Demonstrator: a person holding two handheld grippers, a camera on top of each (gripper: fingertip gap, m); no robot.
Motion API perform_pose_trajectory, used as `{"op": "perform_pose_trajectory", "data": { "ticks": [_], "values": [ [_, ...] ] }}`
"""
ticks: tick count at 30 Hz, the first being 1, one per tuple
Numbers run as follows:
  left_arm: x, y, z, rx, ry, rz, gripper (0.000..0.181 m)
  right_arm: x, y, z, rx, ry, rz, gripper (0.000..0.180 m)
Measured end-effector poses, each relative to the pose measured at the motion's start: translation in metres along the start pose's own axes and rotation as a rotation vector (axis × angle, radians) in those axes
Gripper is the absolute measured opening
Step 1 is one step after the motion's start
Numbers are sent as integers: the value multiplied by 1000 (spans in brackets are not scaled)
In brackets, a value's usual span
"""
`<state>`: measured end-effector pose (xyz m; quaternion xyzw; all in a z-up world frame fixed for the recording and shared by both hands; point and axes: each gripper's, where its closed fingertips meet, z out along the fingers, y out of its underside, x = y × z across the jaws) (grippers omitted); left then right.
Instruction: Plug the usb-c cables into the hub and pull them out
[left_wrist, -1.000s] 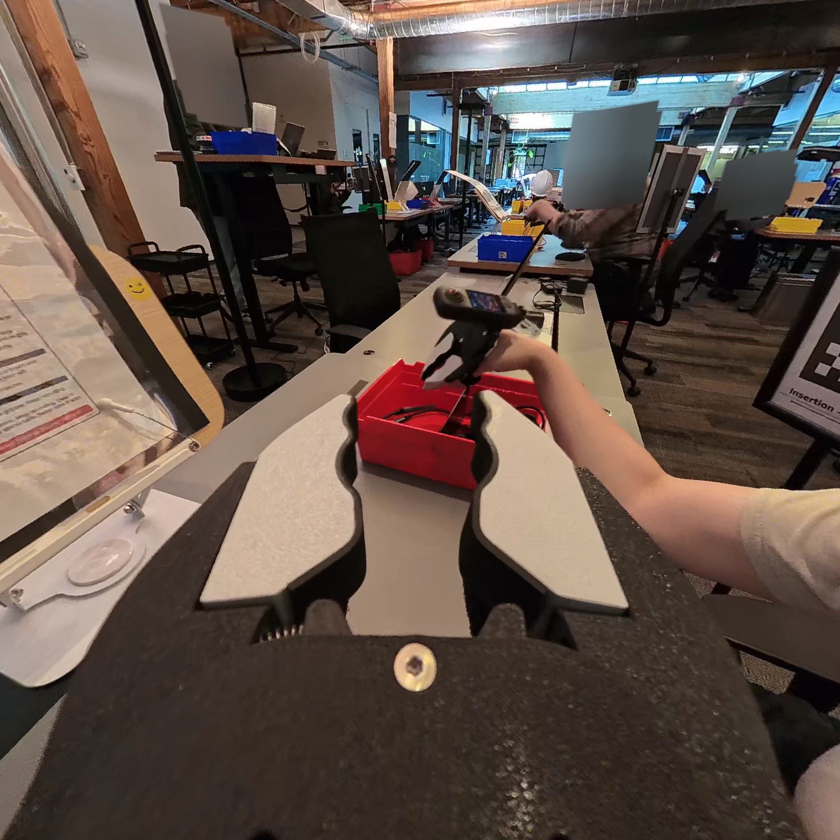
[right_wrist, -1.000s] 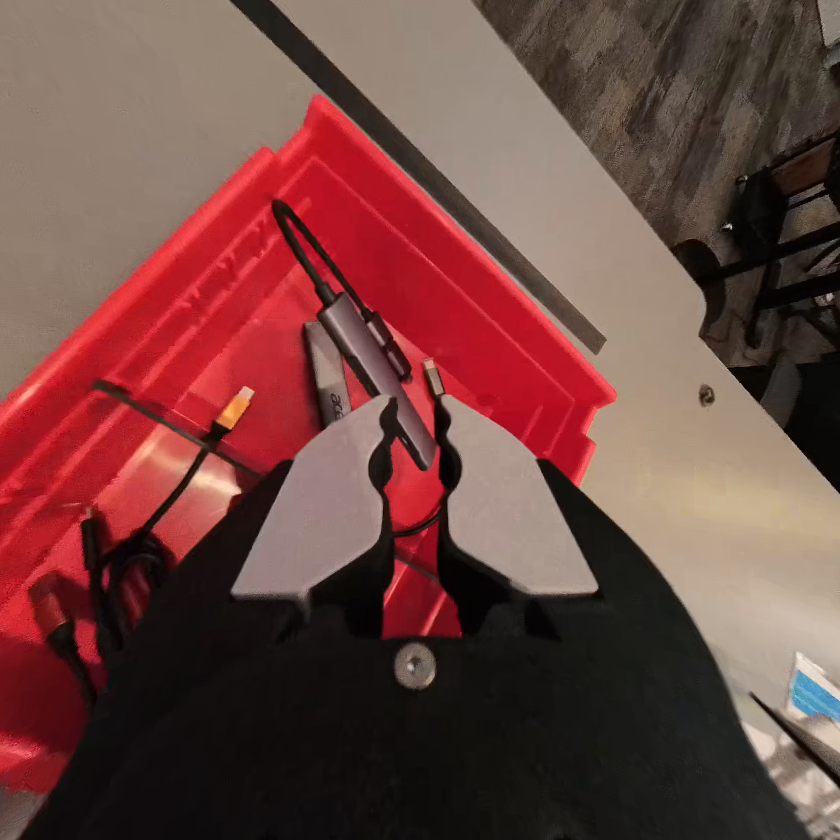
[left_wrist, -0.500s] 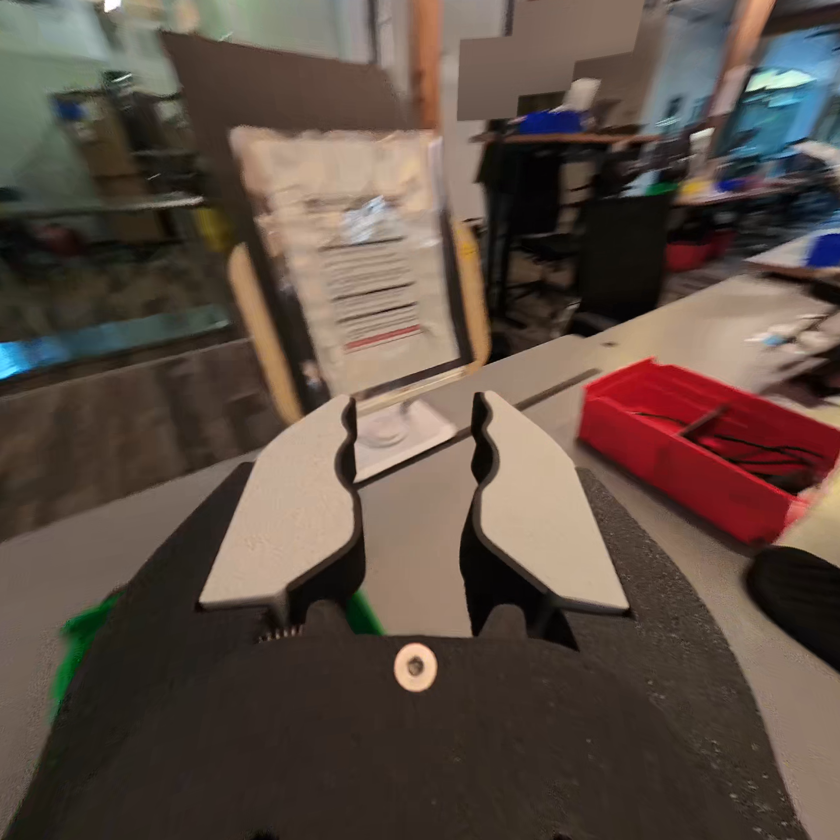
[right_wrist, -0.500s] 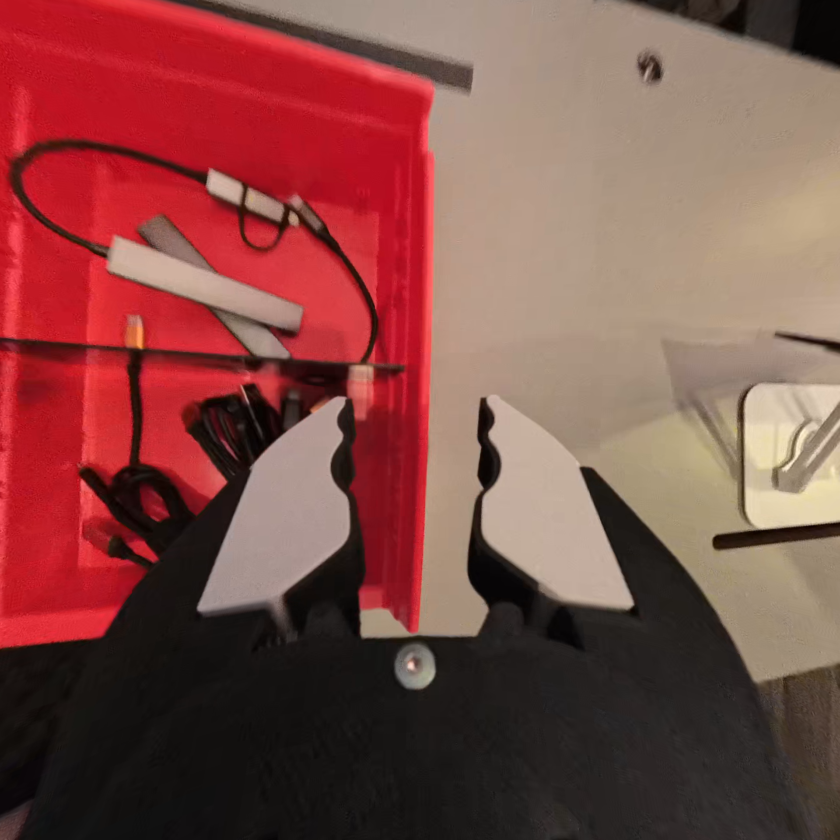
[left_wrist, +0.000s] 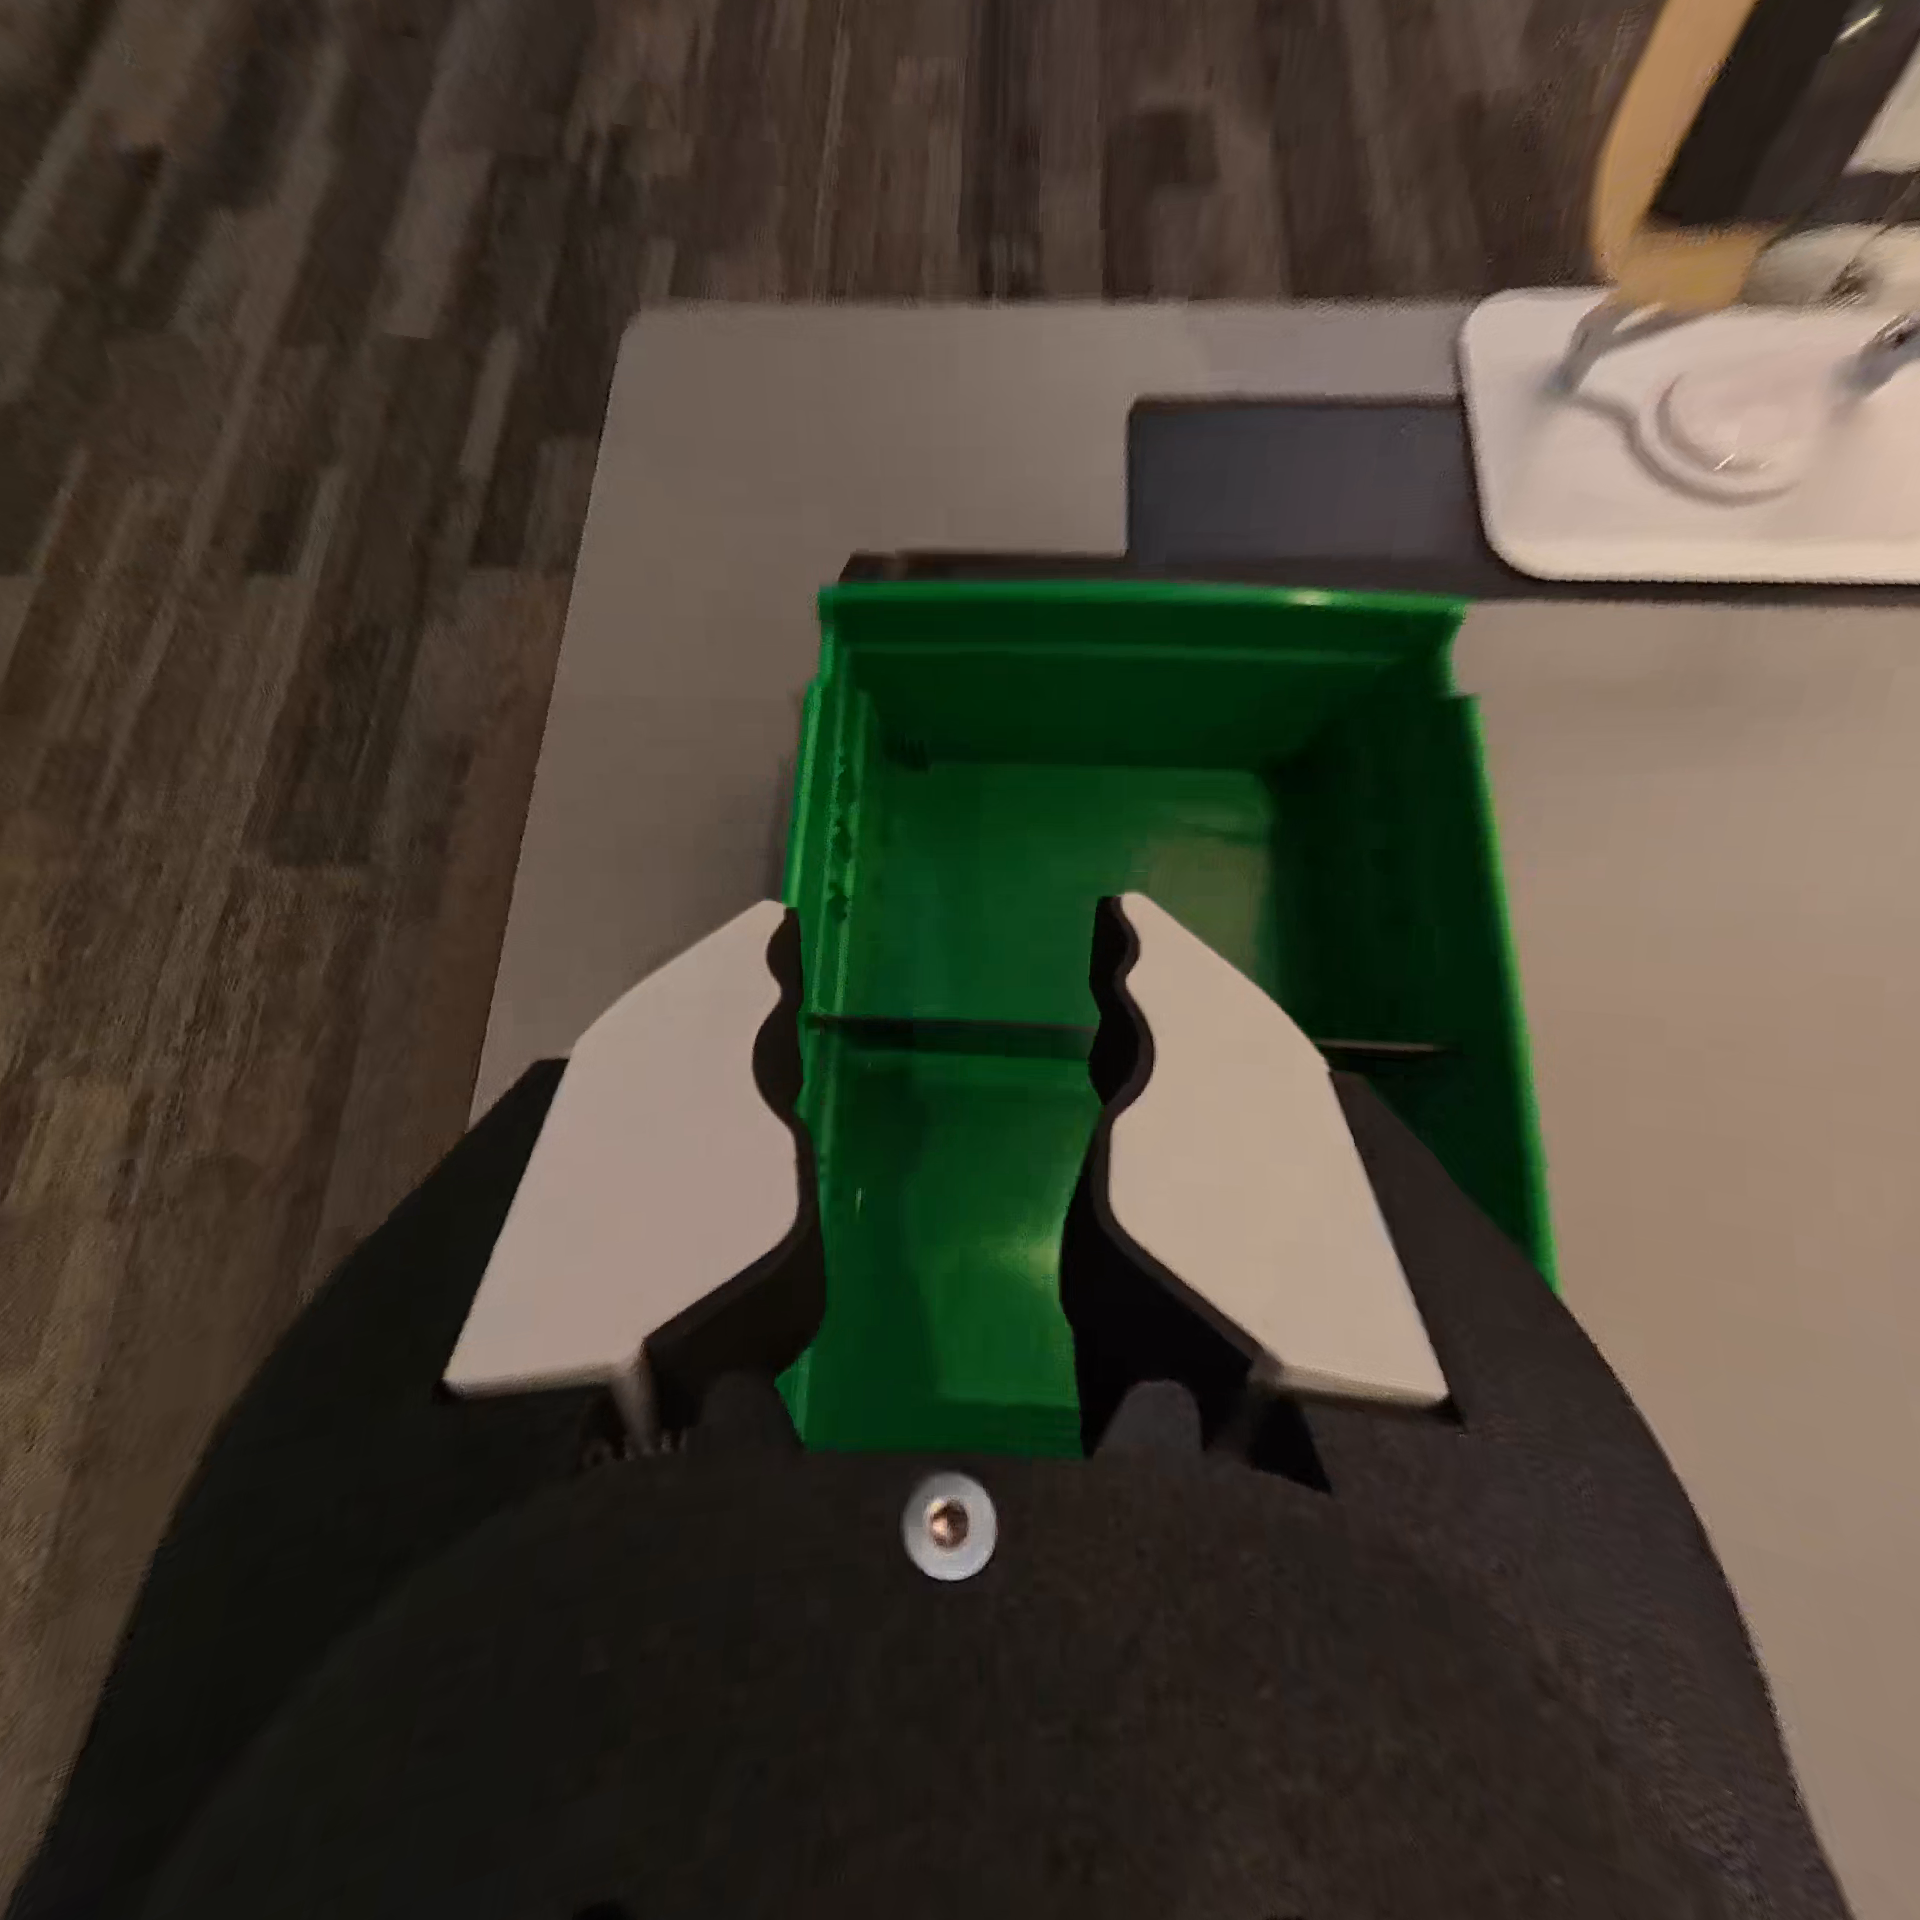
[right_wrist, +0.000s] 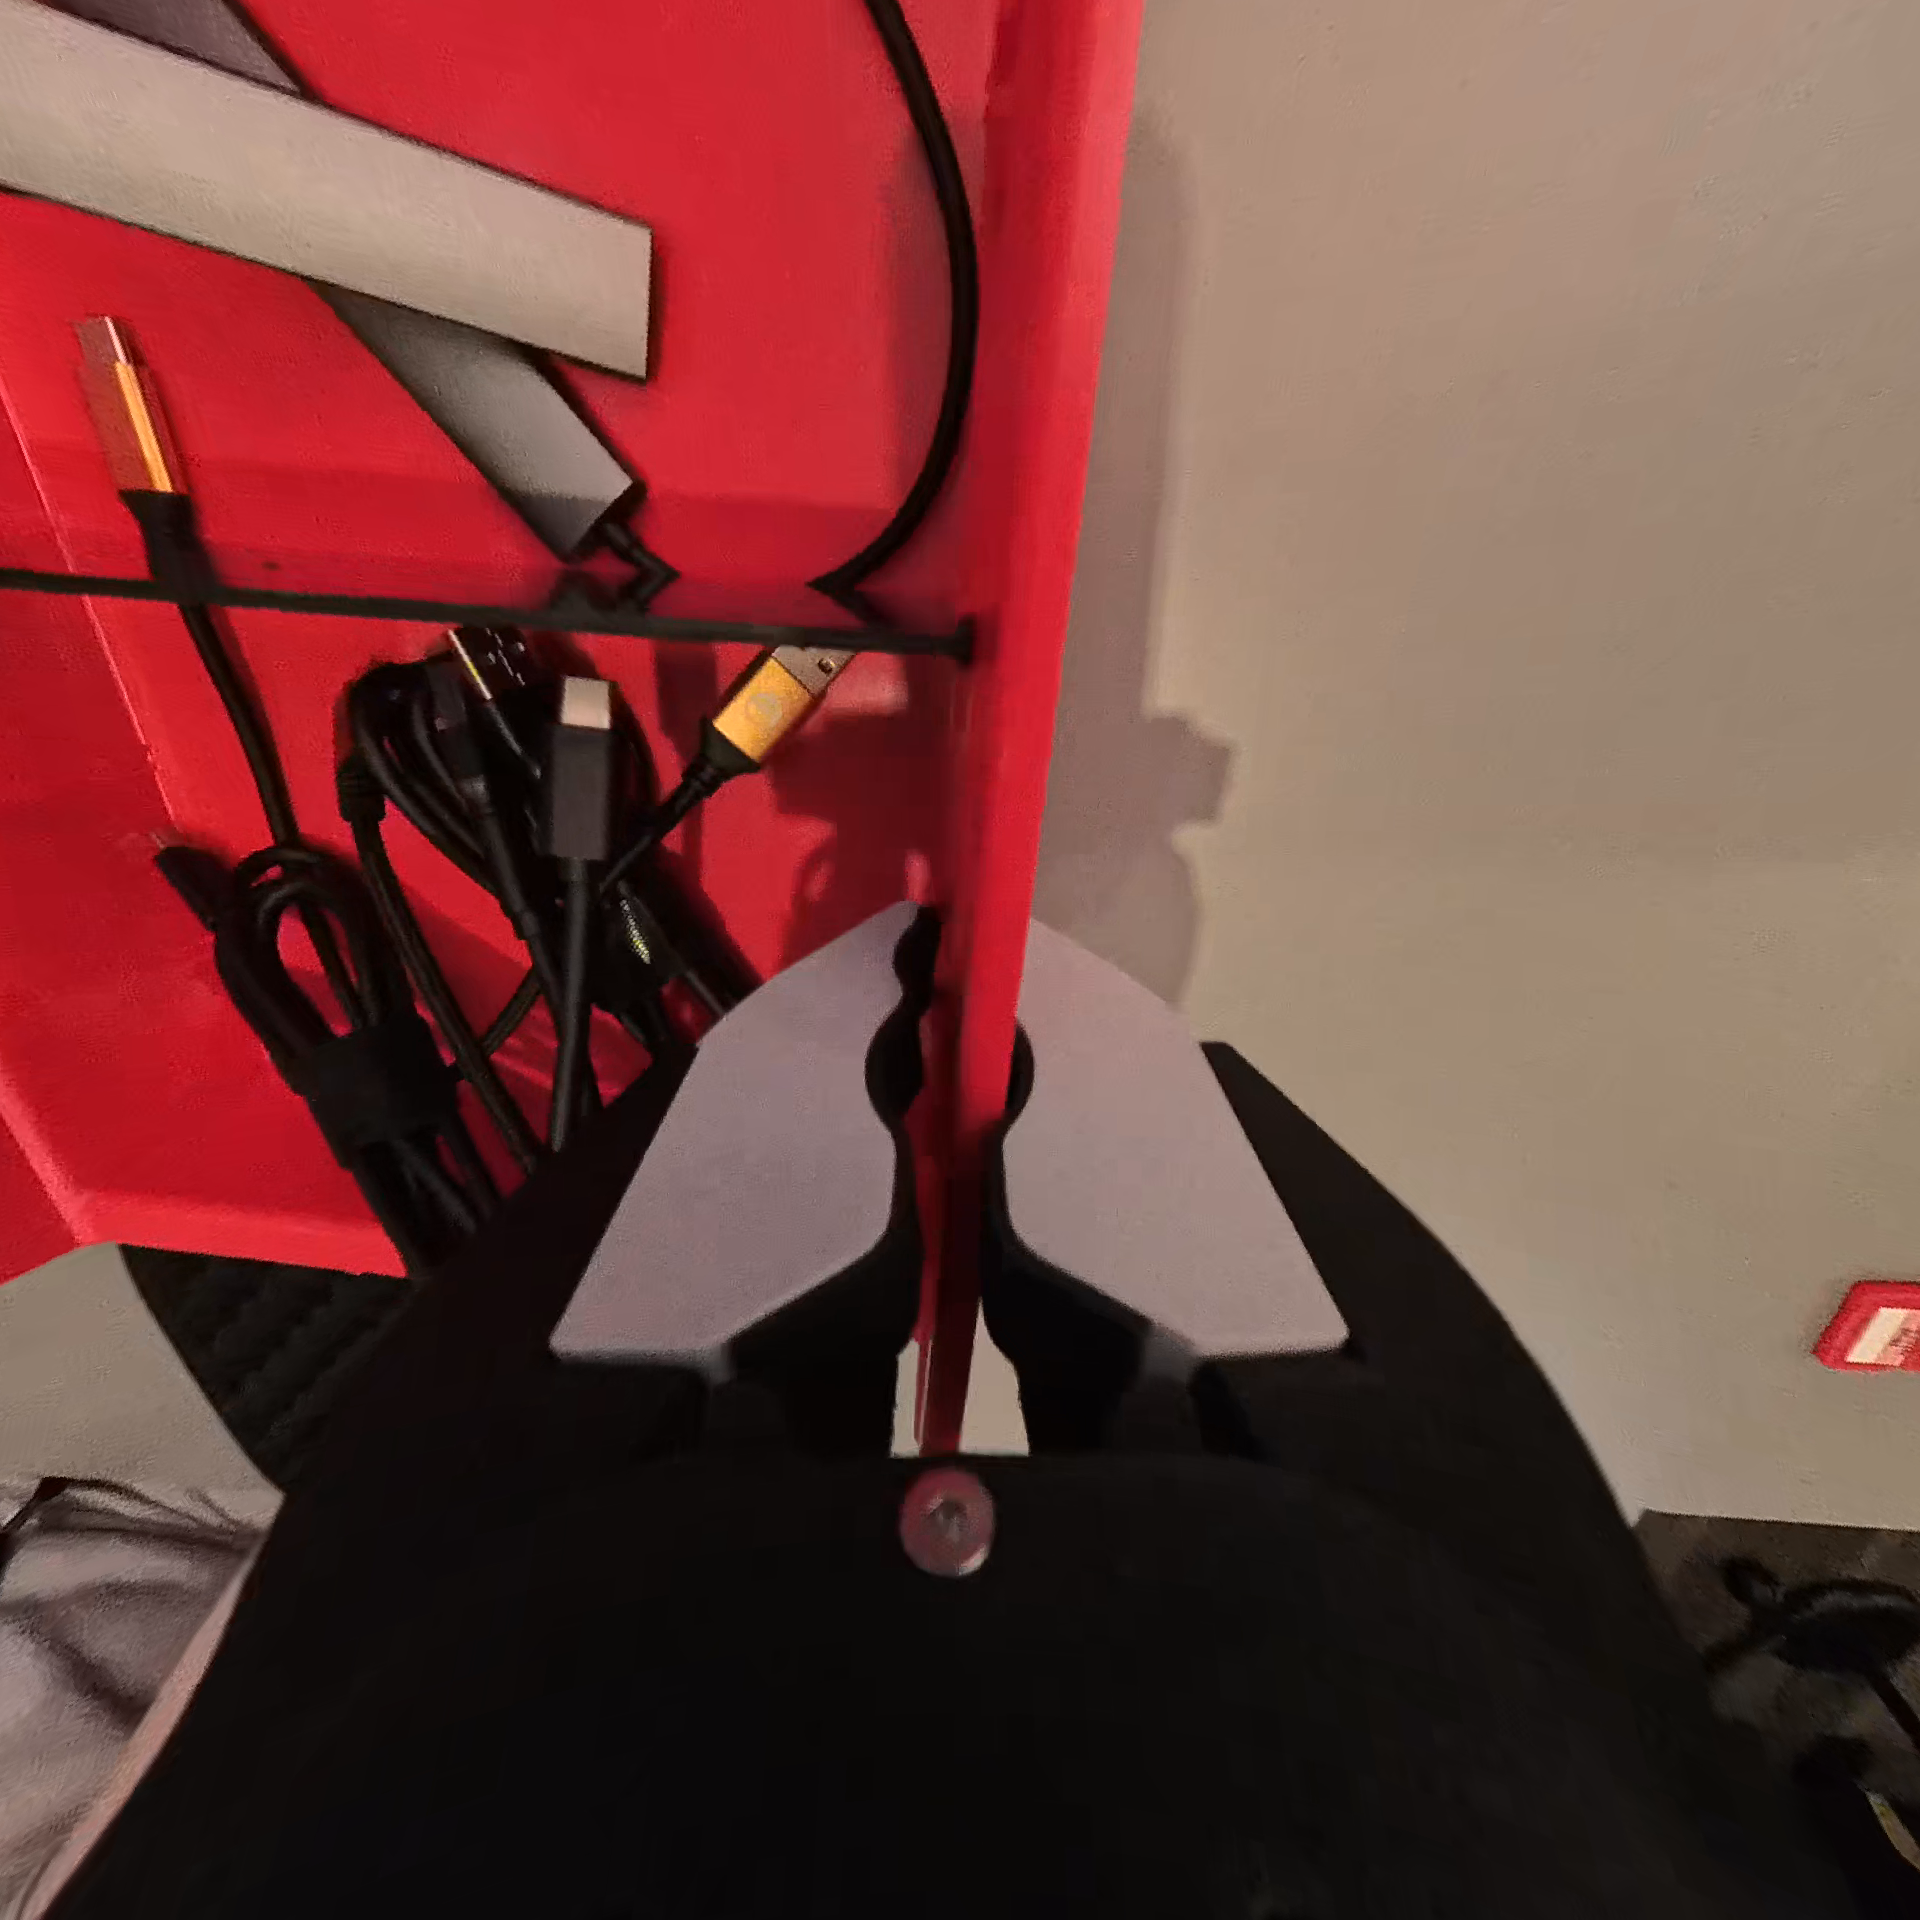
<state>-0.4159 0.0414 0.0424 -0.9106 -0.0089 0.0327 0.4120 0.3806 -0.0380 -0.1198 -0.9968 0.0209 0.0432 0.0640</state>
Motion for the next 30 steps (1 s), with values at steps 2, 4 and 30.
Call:
{"op": "perform_pose_trajectory", "data": {
  "ticks": [2, 4, 30],
  "values": [
    [-13, 16, 12, -83, -14, -22, 56, -7, -3, 3, -17, -9, -5, 8],
    [-25, 34, 21, -168, -20, -61, 58, -11, -5, 4, -31, -3, -20, 8],
    [42, 157, 60, -943, 232, 207, 18, -81, -15, 16, -149, -12, -178, 12]
  ]
}}
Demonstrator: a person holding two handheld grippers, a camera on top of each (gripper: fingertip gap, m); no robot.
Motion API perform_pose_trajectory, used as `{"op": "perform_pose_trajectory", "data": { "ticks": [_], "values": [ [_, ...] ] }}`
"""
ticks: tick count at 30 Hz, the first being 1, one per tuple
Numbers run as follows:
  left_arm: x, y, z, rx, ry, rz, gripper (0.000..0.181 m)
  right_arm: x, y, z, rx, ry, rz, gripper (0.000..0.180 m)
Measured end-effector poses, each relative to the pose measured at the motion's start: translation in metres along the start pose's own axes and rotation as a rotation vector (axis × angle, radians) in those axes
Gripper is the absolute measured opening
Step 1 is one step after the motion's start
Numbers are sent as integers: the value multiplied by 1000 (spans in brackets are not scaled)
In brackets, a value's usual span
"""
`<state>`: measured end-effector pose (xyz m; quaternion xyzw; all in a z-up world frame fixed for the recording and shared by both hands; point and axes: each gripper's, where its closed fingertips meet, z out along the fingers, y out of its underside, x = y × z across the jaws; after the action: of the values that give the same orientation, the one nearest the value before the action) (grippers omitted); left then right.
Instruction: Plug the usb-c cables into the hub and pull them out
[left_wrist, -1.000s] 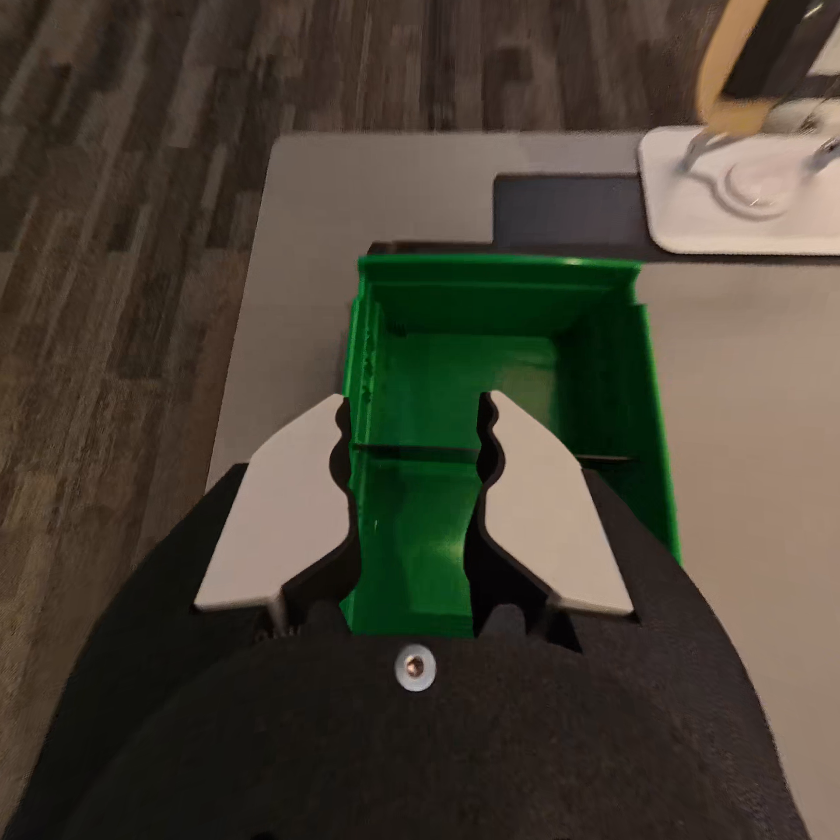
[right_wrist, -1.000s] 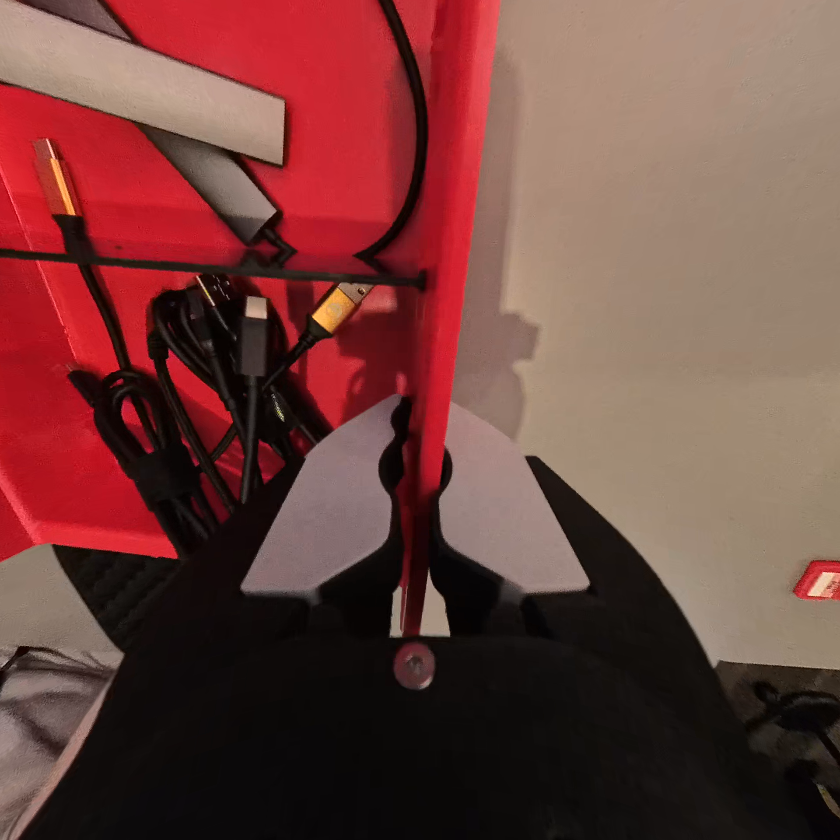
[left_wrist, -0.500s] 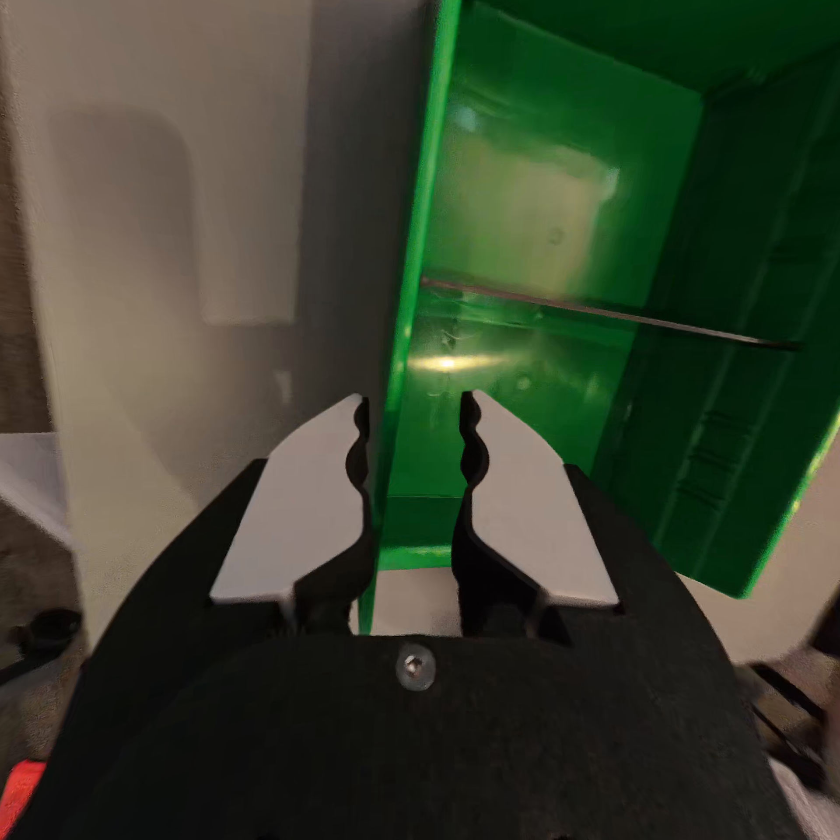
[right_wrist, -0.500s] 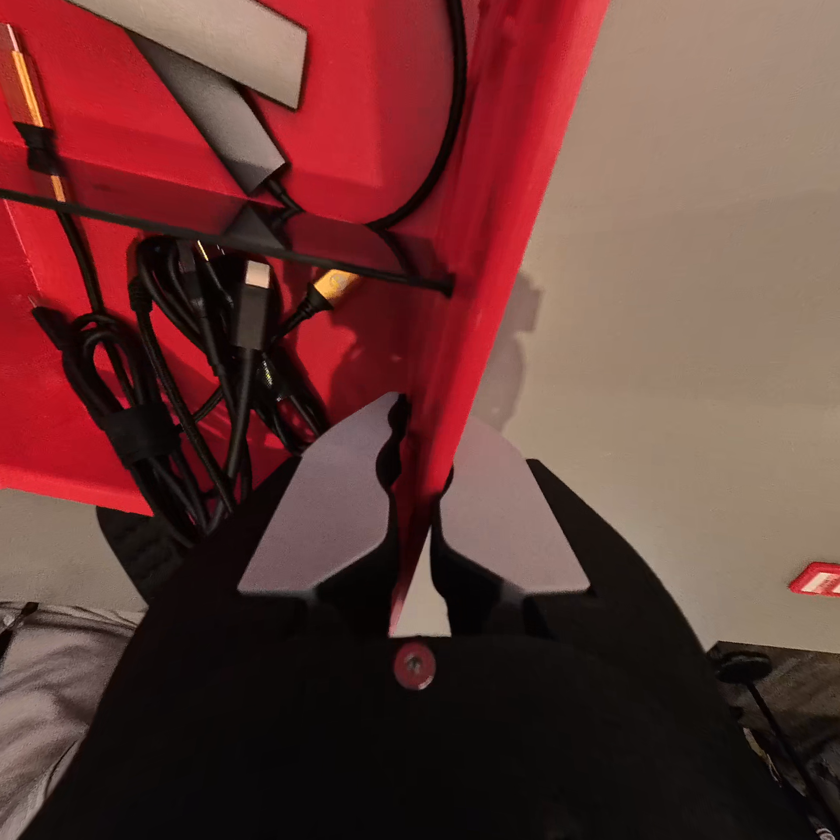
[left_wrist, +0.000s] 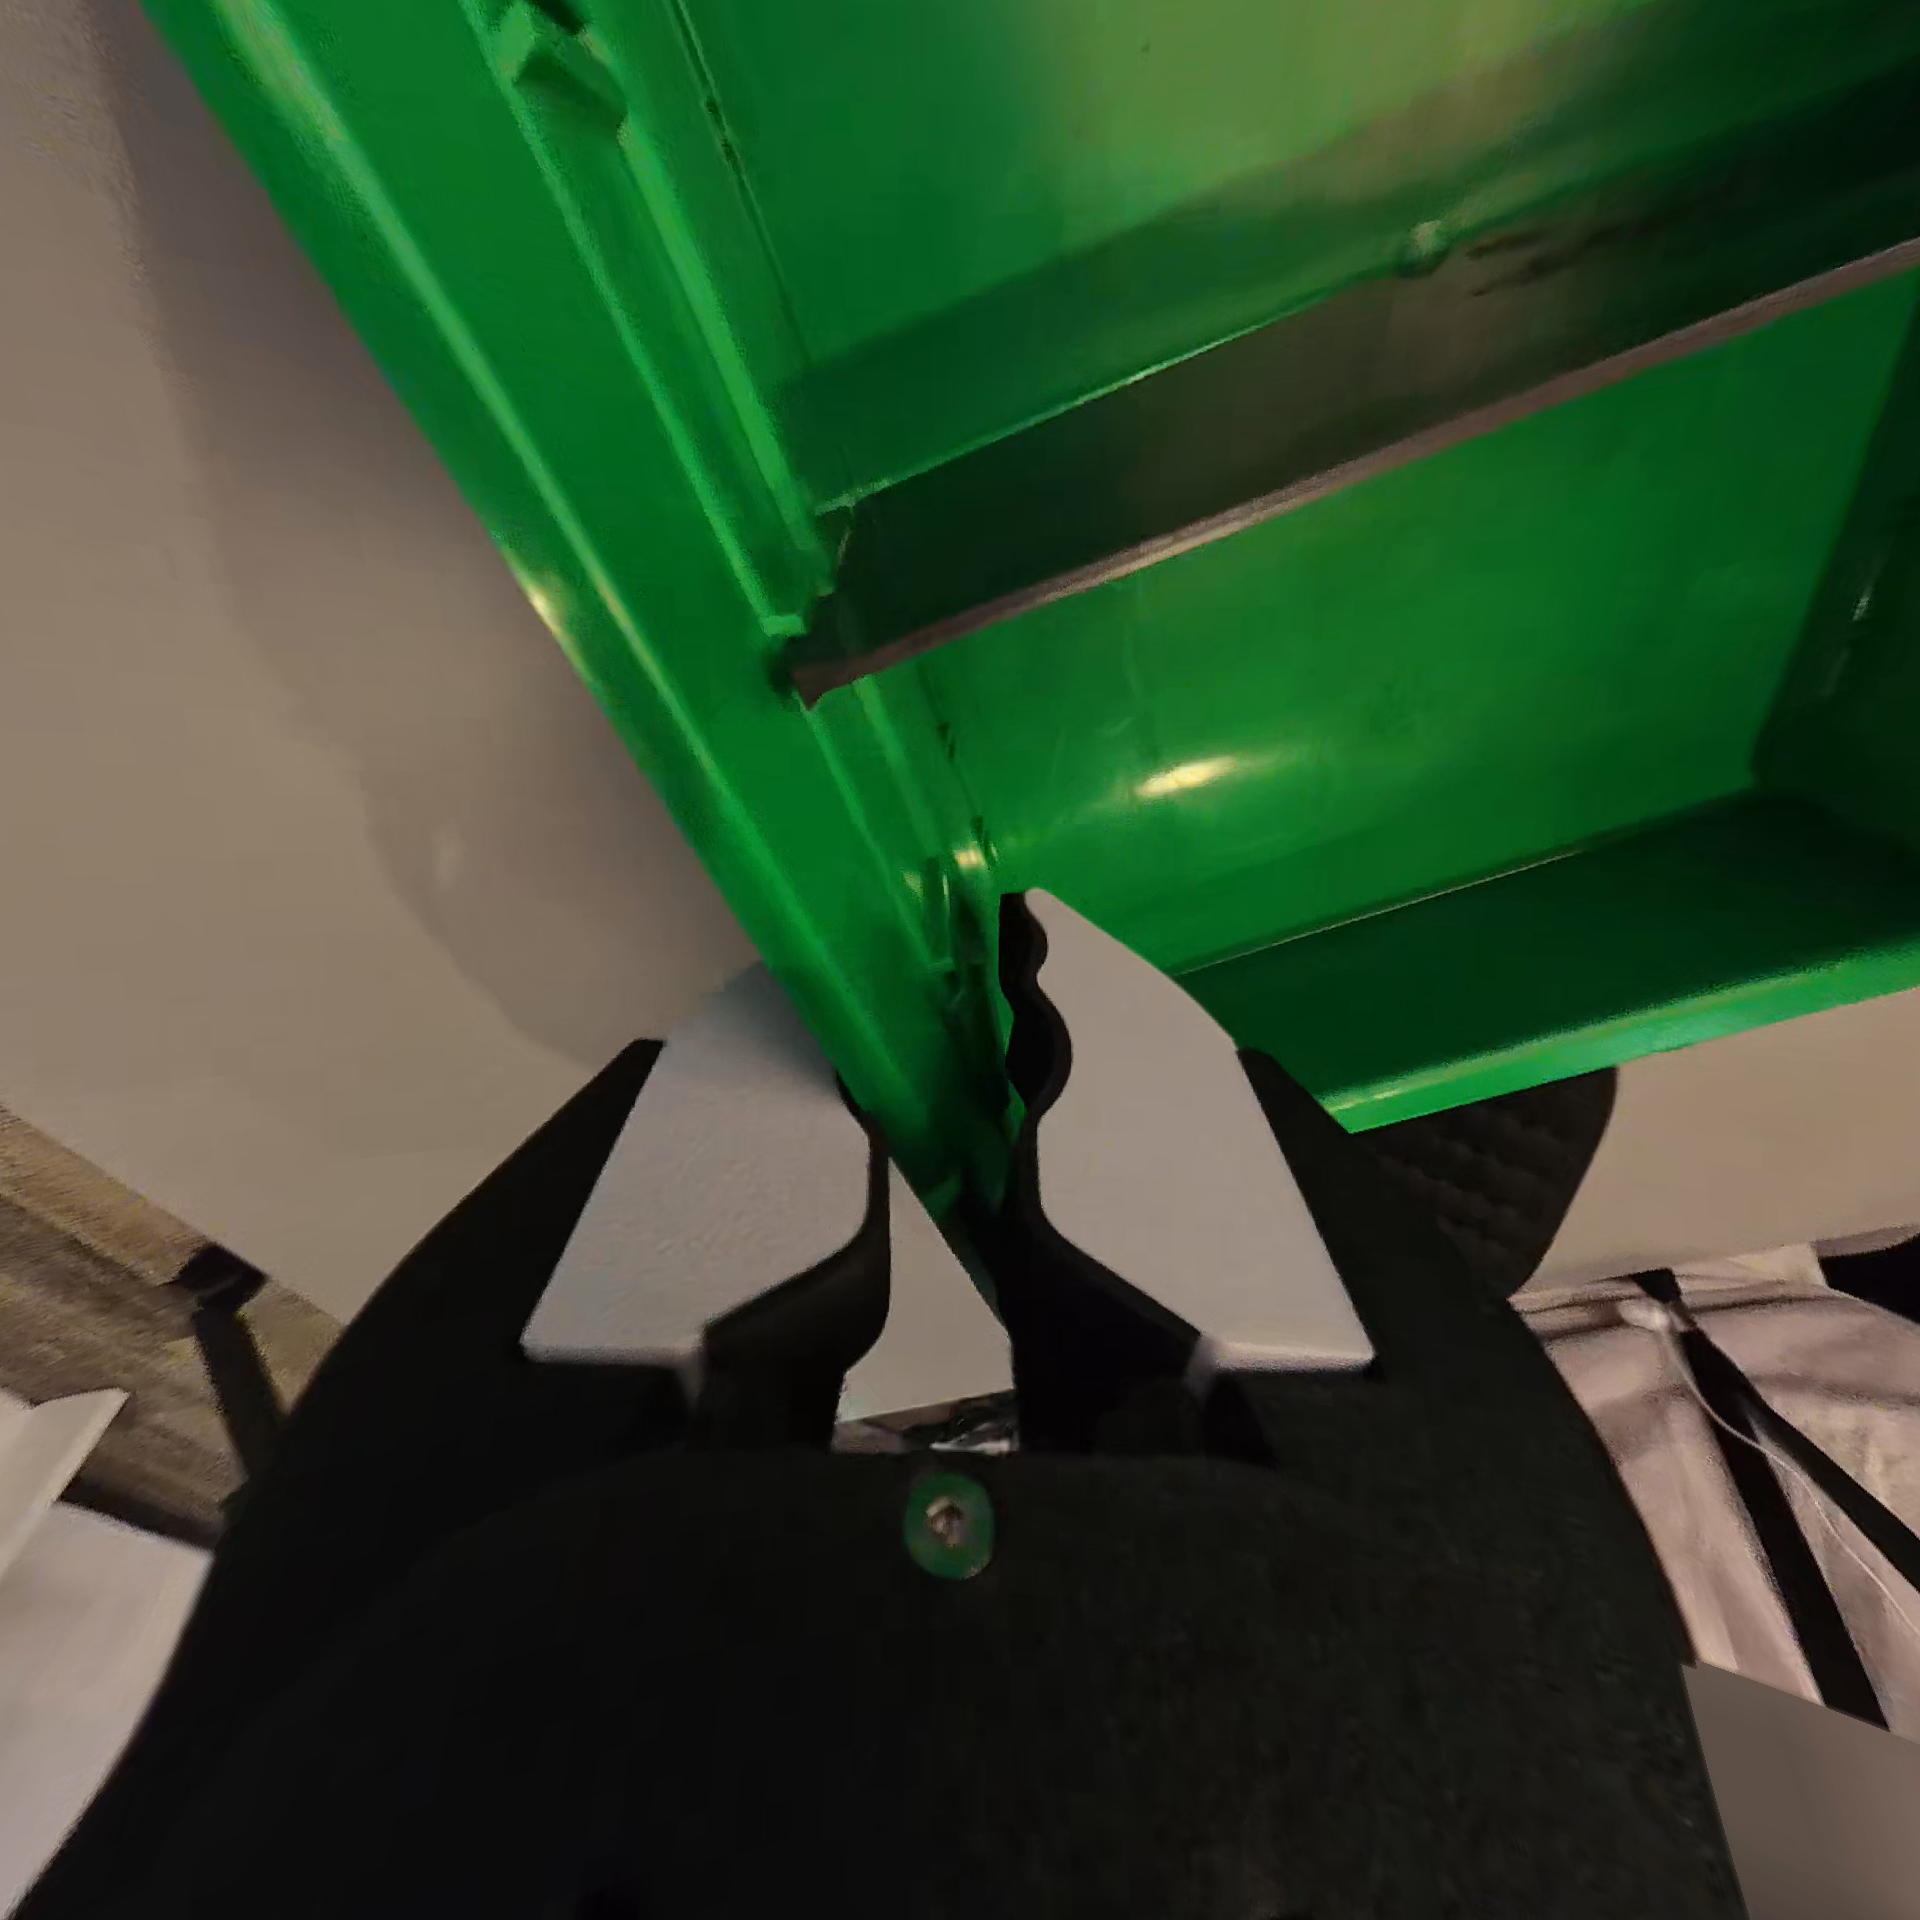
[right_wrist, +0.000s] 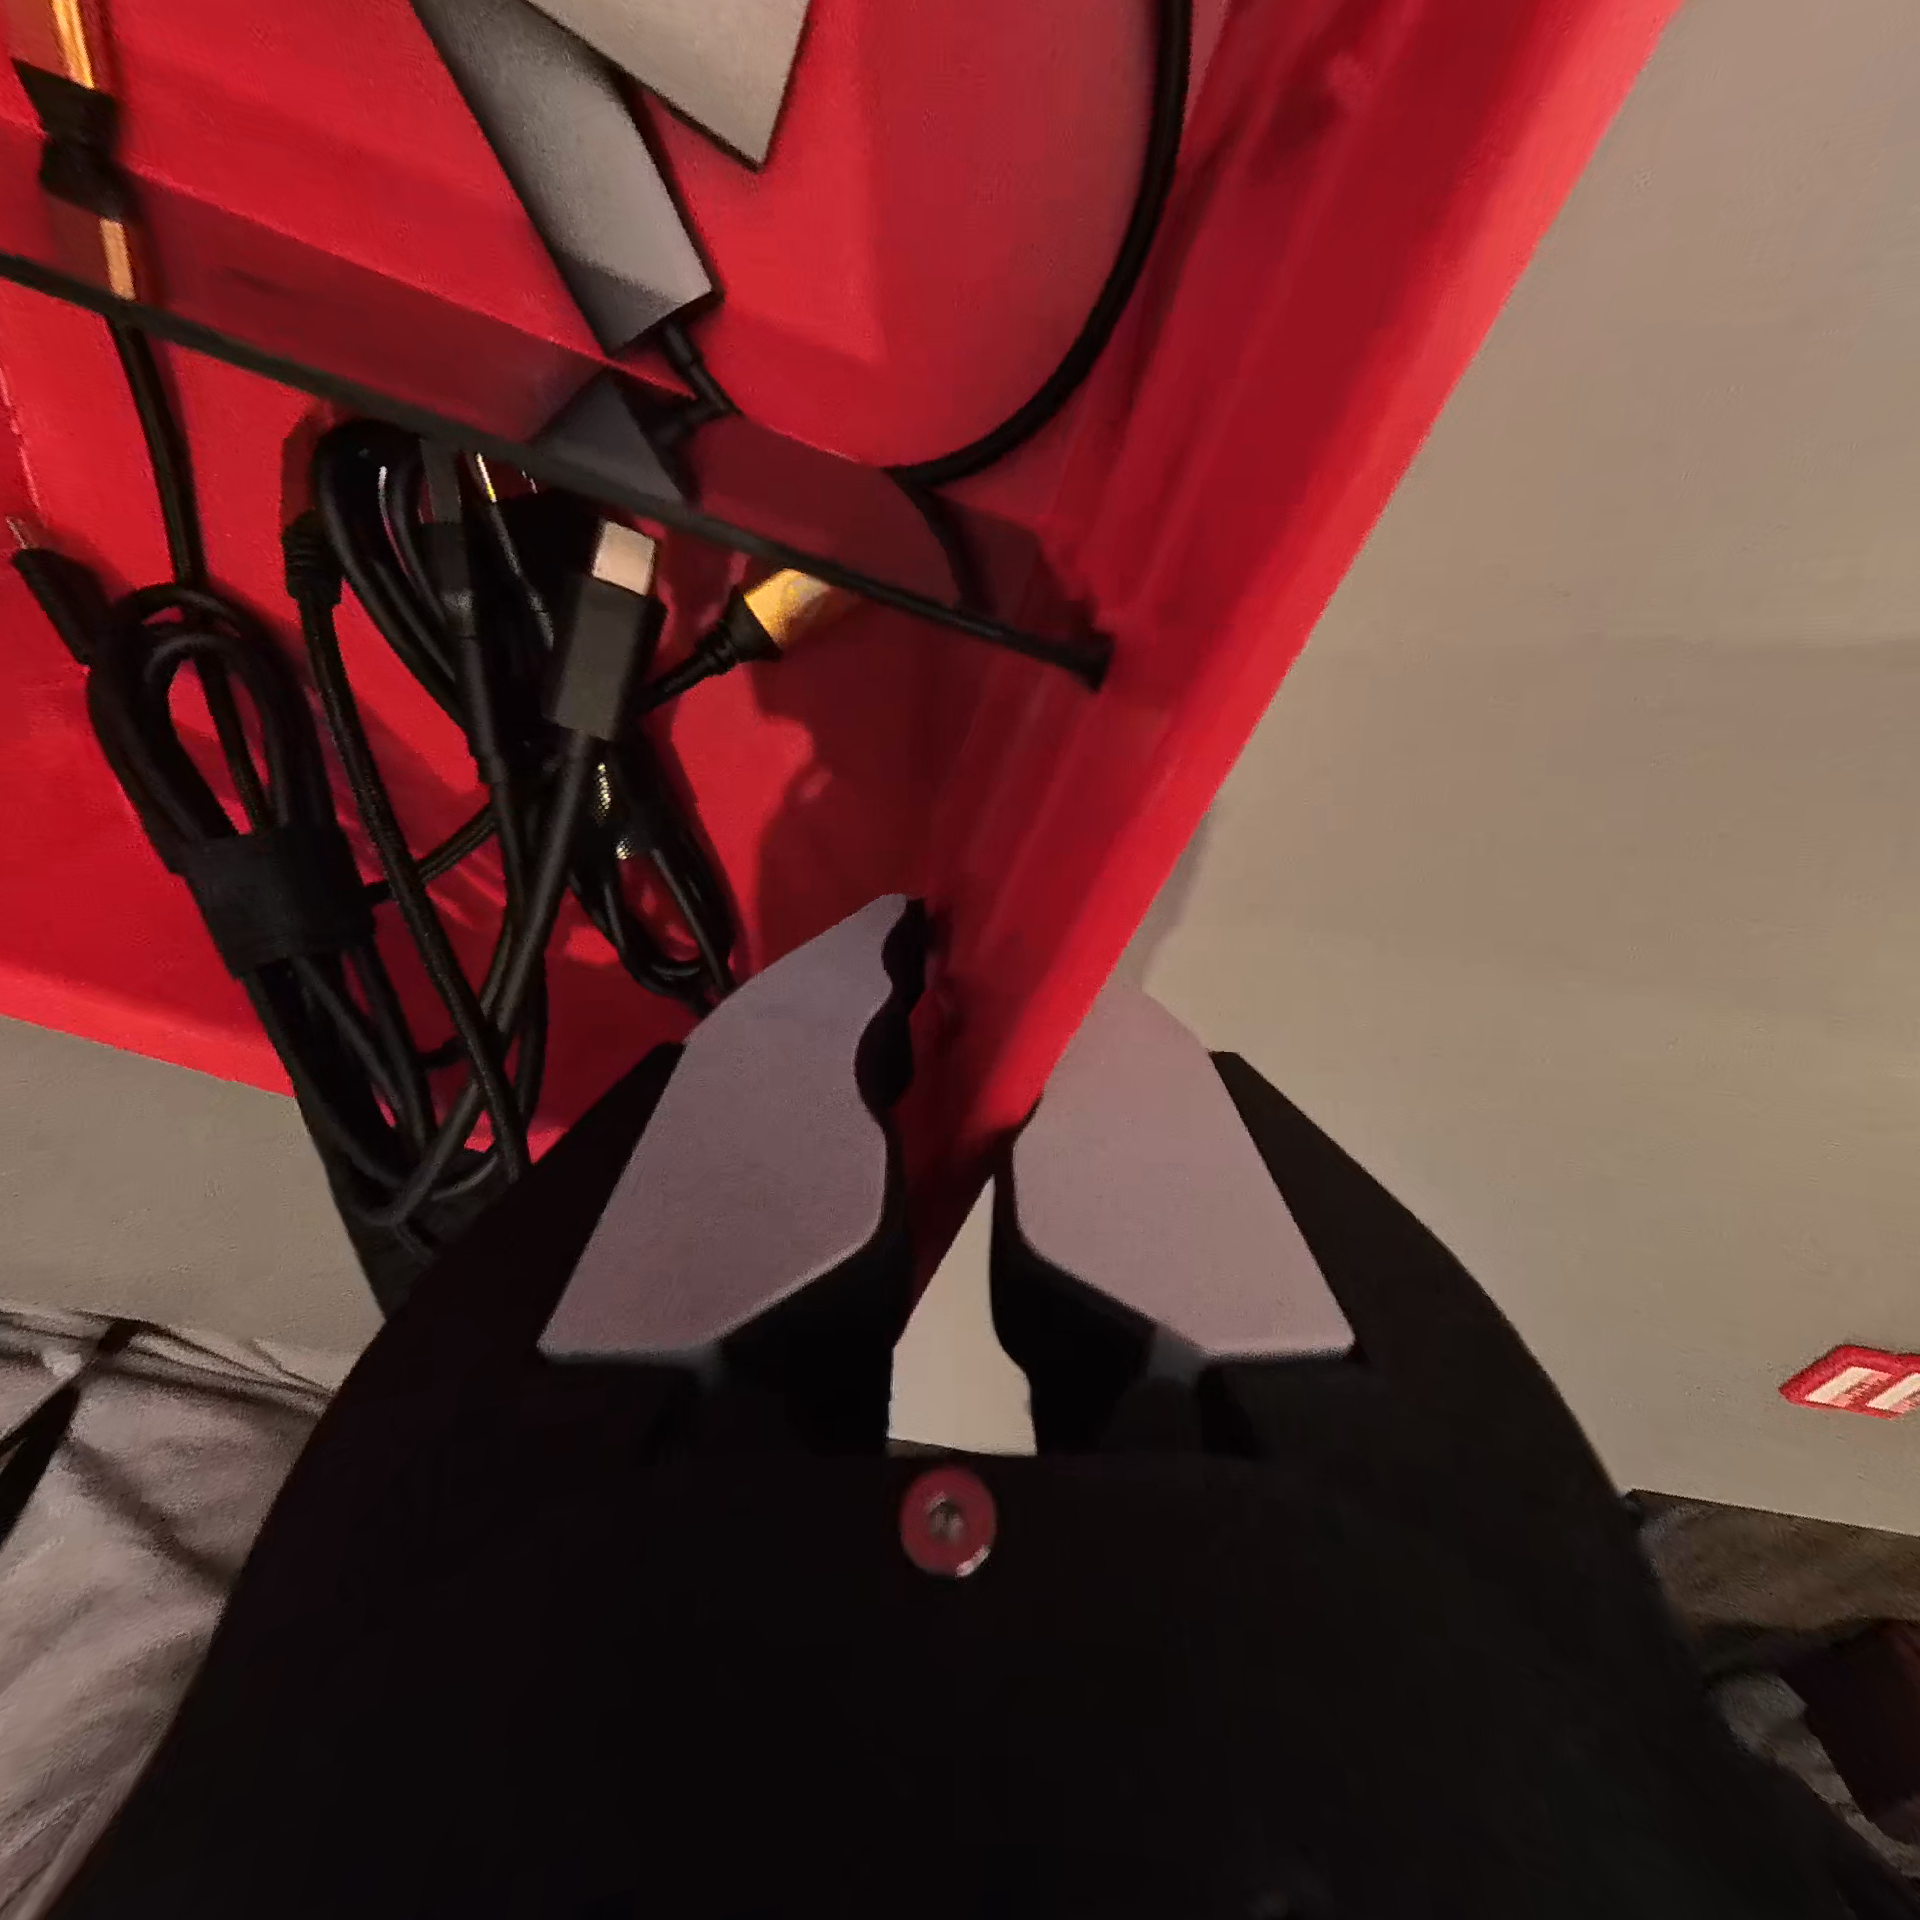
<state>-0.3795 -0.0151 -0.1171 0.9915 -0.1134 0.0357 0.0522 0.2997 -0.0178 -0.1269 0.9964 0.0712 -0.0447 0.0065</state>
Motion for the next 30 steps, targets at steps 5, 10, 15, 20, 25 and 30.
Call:
{"op": "perform_pose_trajectory", "data": {
  "ticks": [5, 10, 15, 20, 25, 30],
  "values": [
    [28, -8, 2, -60, -78, 52, 24, -18, -11, 5, -34, 52, -70, 18],
    [53, -17, 3, -96, -164, 110, 31, -45, -24, 6, -60, 116, -146, 25],
    [78, -27, 5, -106, -204, 170, 37, -72, -35, 8, -62, 135, -211, 27],
    [88, -27, 5, -119, -213, 263, 47, -84, -45, 9, -33, 149, -248, 29],
    [91, -13, -17, -47, -110, 235, 39, -85, -45, -10, 44, 144, -225, 30],
    [91, -7, -60, 186, -129, 263, 34, -95, -41, -71, 298, 224, -227, 42]
  ]
}}
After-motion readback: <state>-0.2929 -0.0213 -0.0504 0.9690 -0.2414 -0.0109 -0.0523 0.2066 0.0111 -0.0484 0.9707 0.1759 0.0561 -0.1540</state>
